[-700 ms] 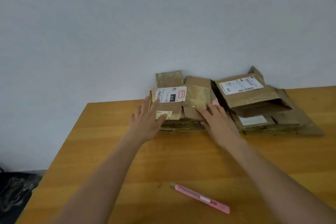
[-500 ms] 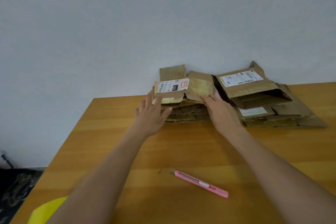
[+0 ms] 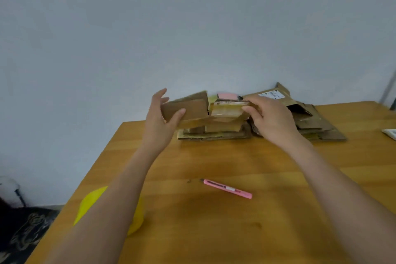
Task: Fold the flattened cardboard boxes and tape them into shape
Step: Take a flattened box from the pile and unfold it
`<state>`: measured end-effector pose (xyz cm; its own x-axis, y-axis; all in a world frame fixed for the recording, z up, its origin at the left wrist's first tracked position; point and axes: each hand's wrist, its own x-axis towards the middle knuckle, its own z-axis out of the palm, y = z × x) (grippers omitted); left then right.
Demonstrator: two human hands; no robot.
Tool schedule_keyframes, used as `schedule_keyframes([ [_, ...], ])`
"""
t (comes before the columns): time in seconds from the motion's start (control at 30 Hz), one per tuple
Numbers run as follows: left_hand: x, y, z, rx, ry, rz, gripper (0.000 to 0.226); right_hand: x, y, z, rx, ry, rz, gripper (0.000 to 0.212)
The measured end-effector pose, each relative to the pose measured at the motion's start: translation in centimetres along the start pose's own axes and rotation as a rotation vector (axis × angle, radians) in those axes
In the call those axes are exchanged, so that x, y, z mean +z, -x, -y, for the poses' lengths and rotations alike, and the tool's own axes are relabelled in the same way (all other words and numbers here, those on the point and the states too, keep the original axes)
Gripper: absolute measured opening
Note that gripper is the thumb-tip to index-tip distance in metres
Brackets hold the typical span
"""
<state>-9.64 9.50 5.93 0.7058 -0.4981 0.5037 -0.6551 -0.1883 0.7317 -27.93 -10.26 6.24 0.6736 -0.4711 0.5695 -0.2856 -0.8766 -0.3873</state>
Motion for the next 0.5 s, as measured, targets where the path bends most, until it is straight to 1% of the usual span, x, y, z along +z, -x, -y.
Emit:
schedule_keyframes([
  [0.1, -1.4, 2.2, -1.8, -0.007, 0.106, -0.072, 0.059, -2.2, 1.9, 1.5, 0.043, -0.093, -0.023, 0.024],
  [0.2, -2.7, 4.9, -2.6, -0.062, 0.215, -0.075, 0.056, -3.4, 4.3, 2.7, 0.069, -0.181, -0.036, 0.018],
  [0.33, -3.8, 7.7, -2.6, -0.111, 0.195, -0.024, 0.049, -3.2, 6.8, 3.8, 0.143, -0.307, 0.041, 0.009],
  [0.4, -3.9, 8.8, -2.1, -0.131, 0.2, -0.009, 0.05, -2.5, 7.8, 3.9, 0.158, -0.306, 0.078, 0.016],
  [0.5, -3.6, 10.0, -1.1, -0.156, 0.202, -0.029, 0.058, -1.2, 9.0, 3.9, 0.198, -0.331, 0.093, 0.036],
])
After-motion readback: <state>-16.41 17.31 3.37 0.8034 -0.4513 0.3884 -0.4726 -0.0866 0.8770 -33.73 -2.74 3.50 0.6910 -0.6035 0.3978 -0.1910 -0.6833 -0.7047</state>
